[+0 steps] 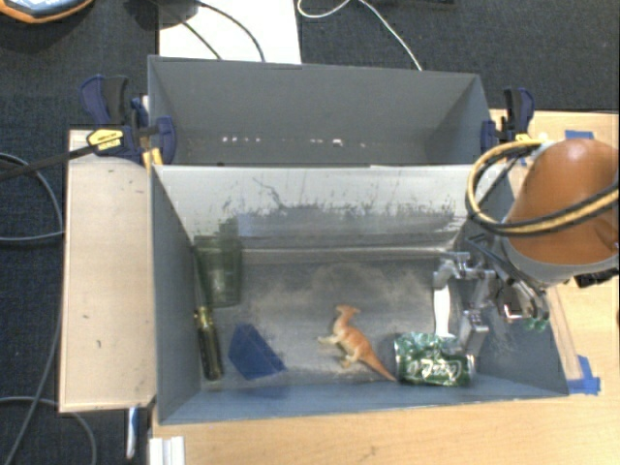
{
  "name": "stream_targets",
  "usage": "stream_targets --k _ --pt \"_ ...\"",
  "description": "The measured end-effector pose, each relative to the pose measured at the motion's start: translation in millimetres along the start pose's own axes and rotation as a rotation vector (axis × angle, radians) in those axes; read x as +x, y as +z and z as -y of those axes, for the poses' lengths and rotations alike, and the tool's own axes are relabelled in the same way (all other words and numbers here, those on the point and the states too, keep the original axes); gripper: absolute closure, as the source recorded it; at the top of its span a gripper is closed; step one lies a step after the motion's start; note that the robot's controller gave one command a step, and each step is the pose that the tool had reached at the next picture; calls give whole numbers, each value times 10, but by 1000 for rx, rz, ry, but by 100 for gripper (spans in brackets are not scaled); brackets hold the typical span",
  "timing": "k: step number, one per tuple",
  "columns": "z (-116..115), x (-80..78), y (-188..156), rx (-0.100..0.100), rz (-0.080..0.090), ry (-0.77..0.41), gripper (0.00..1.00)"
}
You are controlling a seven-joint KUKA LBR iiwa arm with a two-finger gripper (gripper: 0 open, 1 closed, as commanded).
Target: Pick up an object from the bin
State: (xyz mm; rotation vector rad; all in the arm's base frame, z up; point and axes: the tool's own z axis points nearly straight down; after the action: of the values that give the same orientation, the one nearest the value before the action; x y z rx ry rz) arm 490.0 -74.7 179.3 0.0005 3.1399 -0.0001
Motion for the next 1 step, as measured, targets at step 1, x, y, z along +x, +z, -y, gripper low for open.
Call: stream_targets --k 1 --pt "-187 -93 672 0 -7 167 0"
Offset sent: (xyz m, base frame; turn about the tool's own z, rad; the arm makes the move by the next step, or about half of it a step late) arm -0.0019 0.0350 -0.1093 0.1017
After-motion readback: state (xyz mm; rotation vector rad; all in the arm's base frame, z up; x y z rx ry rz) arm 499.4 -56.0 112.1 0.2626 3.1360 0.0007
